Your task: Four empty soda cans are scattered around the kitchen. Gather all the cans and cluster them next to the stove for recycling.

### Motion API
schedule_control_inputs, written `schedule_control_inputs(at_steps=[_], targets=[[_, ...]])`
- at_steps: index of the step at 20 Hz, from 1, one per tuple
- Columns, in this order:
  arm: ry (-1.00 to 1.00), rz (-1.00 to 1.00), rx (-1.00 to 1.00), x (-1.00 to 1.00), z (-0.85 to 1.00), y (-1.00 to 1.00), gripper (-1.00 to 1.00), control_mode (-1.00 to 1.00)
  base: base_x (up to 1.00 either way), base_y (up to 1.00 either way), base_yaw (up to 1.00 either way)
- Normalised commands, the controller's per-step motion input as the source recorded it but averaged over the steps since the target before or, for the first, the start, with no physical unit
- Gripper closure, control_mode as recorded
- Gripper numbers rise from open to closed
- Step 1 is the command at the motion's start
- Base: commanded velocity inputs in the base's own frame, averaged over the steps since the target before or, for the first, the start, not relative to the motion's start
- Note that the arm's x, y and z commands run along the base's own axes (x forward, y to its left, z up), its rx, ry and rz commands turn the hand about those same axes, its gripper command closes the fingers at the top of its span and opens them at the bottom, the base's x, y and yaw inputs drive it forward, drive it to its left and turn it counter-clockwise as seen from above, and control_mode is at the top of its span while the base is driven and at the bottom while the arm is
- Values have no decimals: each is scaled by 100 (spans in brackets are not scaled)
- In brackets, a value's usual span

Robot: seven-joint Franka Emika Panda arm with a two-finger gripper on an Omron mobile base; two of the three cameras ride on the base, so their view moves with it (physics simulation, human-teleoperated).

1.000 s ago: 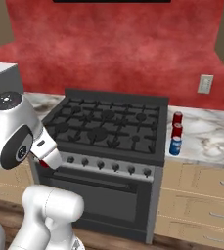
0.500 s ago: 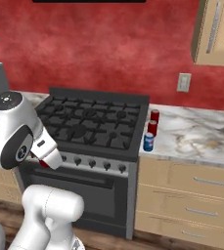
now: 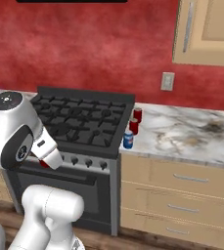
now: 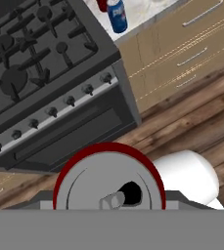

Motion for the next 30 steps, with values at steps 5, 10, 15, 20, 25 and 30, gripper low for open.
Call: schedule_control_inputs(at_steps=[5, 10, 15, 20, 25, 30], targets=[[0, 0, 0, 0, 0, 0, 100, 100, 0, -46, 0], [0, 0, 0, 0, 0, 0, 100, 100, 0, -45, 0], [0, 0, 0, 0, 0, 0, 100, 100, 0, -49, 0], [0, 0, 0, 0, 0, 0, 100, 100, 0, -52, 0], [0, 0, 0, 0, 0, 0, 100, 100, 0, -53, 0], [0, 0, 0, 0, 0, 0, 100, 100, 4, -44, 0]])
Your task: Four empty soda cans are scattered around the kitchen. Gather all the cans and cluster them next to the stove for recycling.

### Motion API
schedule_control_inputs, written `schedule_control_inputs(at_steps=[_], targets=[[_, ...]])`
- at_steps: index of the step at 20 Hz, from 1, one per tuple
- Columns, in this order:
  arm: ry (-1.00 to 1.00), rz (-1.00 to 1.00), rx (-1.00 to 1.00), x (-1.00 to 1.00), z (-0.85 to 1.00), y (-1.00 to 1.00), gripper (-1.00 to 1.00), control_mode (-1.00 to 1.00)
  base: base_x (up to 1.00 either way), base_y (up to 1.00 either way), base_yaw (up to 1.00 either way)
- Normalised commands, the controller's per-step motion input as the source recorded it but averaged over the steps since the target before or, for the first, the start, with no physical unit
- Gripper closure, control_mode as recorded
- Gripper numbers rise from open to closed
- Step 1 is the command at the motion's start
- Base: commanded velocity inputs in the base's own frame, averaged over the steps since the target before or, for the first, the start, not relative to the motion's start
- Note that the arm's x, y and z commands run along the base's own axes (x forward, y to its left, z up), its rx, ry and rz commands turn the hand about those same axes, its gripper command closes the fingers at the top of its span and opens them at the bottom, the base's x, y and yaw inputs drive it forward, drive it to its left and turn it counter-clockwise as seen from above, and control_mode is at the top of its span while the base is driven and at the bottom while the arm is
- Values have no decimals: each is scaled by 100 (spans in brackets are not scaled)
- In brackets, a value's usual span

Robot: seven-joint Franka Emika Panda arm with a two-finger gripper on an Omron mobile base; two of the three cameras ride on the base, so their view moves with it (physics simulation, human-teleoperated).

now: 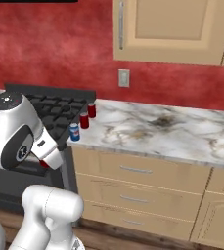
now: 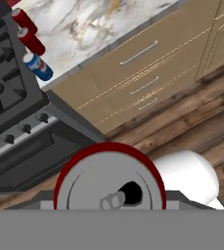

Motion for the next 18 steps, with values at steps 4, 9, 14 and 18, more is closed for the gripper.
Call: schedule_control_inputs(at_steps=[4, 9, 14, 18], targets=[[0, 0, 0, 0, 0, 0, 100, 100, 10, -38, 0], [0, 0, 0, 0, 0, 0, 100, 100, 17, -36, 0], [0, 0, 0, 0, 0, 0, 100, 100, 32, -31, 0], [0, 0, 0, 0, 0, 0, 100, 100, 51, -23, 1]])
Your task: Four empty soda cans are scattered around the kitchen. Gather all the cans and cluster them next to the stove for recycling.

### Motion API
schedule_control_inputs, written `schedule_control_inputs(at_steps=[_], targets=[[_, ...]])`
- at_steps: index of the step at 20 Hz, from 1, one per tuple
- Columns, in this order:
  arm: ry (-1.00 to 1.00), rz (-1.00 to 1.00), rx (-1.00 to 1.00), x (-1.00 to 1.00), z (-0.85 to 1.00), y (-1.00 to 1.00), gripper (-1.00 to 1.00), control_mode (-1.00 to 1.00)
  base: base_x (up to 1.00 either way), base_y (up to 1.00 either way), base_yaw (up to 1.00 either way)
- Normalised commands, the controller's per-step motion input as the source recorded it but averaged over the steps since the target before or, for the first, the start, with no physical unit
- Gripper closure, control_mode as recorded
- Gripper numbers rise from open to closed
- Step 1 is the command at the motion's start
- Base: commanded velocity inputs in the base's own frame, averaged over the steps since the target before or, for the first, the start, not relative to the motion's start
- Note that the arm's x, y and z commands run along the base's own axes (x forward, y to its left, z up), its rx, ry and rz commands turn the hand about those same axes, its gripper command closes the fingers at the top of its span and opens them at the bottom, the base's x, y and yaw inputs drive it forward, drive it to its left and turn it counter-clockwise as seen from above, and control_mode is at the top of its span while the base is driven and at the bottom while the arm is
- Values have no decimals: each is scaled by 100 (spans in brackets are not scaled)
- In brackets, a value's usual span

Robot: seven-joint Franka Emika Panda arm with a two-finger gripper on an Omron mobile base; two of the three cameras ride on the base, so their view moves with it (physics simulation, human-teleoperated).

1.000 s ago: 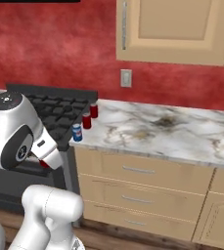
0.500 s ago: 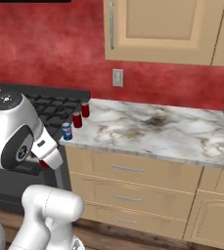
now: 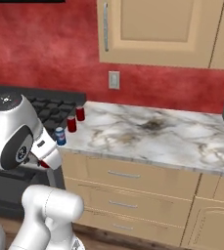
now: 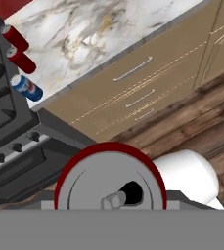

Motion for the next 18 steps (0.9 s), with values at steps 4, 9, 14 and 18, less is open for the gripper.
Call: schedule_control_inputs(at_steps=[4, 9, 14, 18], targets=[[0, 0, 0, 0, 0, 0, 100, 100, 44, -22, 1], [0, 0, 0, 0, 0, 0, 100, 100, 28, -25, 0], [0, 0, 0, 0, 0, 0, 100, 100, 18, -22, 0], [0, 0, 0, 0, 0, 0, 100, 100, 25, -20, 0]])
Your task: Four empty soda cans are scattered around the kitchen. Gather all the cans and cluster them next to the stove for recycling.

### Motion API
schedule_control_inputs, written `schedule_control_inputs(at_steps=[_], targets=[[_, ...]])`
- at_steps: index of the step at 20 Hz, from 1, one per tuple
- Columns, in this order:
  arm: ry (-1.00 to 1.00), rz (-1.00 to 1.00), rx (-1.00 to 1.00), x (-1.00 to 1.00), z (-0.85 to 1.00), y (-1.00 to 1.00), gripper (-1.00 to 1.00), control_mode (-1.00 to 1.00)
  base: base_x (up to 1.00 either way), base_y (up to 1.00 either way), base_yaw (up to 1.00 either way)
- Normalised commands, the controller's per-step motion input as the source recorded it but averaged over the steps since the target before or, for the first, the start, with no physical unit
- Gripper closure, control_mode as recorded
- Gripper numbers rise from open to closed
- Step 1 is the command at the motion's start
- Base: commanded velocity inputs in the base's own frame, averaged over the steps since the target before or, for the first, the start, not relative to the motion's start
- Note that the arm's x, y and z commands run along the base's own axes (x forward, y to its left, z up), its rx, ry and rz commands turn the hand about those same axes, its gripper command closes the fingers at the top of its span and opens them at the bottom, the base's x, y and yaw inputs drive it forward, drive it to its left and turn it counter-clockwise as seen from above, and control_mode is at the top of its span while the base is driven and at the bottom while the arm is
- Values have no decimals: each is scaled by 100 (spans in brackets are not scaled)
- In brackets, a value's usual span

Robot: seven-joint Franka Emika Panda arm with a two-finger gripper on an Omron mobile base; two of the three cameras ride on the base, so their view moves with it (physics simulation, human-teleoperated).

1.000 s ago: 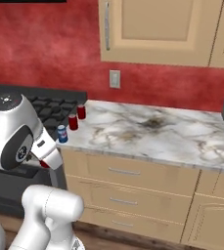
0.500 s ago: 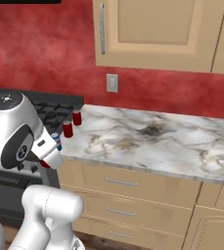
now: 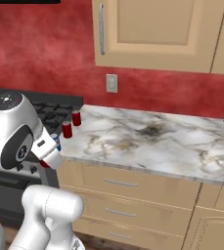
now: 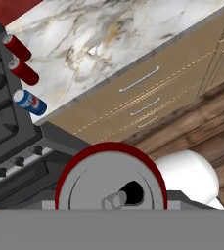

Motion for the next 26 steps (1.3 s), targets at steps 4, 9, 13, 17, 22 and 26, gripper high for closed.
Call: schedule_control_inputs(at_steps=[4, 9, 13, 17, 22, 26], targets=[[0, 0, 0, 0, 0, 0, 100, 100, 26, -19, 0], [0, 0, 0, 0, 0, 0, 100, 100, 26, -21, 0], [0, 0, 0, 0, 0, 0, 100, 100, 26, -22, 1], [0, 0, 0, 0, 0, 0, 100, 100, 27, -23, 4], [0, 0, 0, 0, 0, 0, 100, 100, 33, -21, 7], [0, 0, 0, 0, 0, 0, 100, 100, 38, -20, 8]])
